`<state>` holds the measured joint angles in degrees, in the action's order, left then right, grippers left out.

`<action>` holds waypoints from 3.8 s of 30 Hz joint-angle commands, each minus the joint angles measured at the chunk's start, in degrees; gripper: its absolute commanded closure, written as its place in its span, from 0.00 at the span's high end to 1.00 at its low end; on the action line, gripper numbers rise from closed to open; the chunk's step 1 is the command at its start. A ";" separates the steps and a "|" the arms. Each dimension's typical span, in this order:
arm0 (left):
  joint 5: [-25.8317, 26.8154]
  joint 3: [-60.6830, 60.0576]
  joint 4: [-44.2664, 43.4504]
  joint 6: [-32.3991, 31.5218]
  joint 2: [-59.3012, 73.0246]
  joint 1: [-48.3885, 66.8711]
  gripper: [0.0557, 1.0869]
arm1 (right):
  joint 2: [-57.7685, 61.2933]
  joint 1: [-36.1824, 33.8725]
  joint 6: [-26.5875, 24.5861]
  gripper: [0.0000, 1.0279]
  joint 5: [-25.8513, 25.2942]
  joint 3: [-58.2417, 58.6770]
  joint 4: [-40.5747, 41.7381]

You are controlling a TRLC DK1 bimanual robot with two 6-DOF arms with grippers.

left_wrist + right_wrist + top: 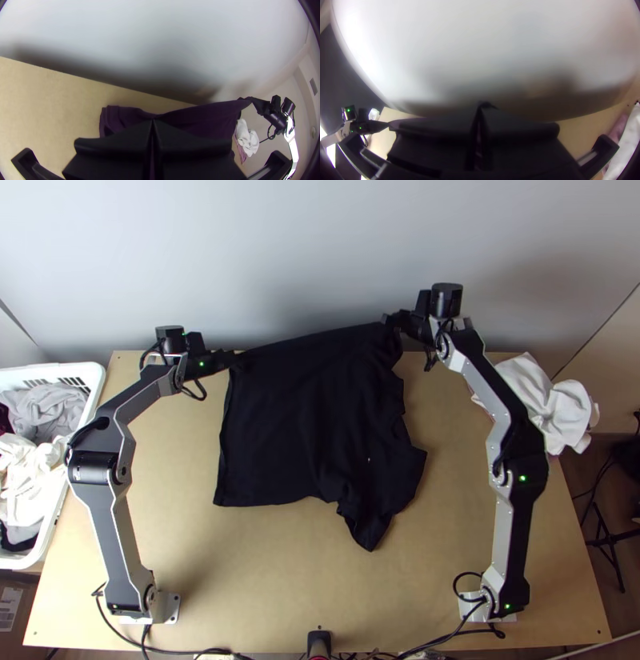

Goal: Fold the t-shirt

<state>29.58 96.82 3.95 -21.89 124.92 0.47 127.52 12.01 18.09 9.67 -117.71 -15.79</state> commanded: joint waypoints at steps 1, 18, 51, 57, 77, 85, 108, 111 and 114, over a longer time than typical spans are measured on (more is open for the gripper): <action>3.11 0.04 9.33 8.00 -0.12 -1.09 0.04 | -8.78 0.65 -2.88 0.03 0.26 13.21 -0.29; 6.19 -8.22 28.13 28.75 -9.00 -3.46 0.04 | -30.58 4.86 -8.07 0.03 0.35 44.67 1.11; 7.59 -29.23 22.95 15.12 -22.00 -0.03 0.77 | -37.61 8.29 -5.87 0.96 0.70 70.16 14.65; 8.03 -30.02 27.34 15.30 -33.43 -2.58 0.87 | -54.84 8.29 -4.20 0.96 0.70 73.68 9.73; 6.28 -60.08 39.82 25.23 -63.93 -3.37 0.87 | -81.12 8.73 3.01 0.96 3.51 86.60 -17.26; 4.87 -61.83 34.38 21.80 -64.10 -4.07 0.87 | -81.73 10.93 3.45 0.93 5.97 87.74 -18.22; 0.48 -61.48 21.63 14.77 -53.73 2.34 0.87 | -56.33 27.80 9.07 0.93 14.32 87.56 -5.39; 0.39 -61.40 20.49 14.33 -52.59 2.87 0.87 | -55.10 27.19 9.34 0.89 14.32 87.30 -3.72; 0.21 -61.48 19.43 12.66 -51.18 4.72 0.87 | -55.19 27.01 10.30 0.87 14.32 86.60 -2.75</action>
<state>30.50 35.29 25.74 -7.16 71.20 2.61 69.93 38.63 26.76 23.88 -30.44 -22.09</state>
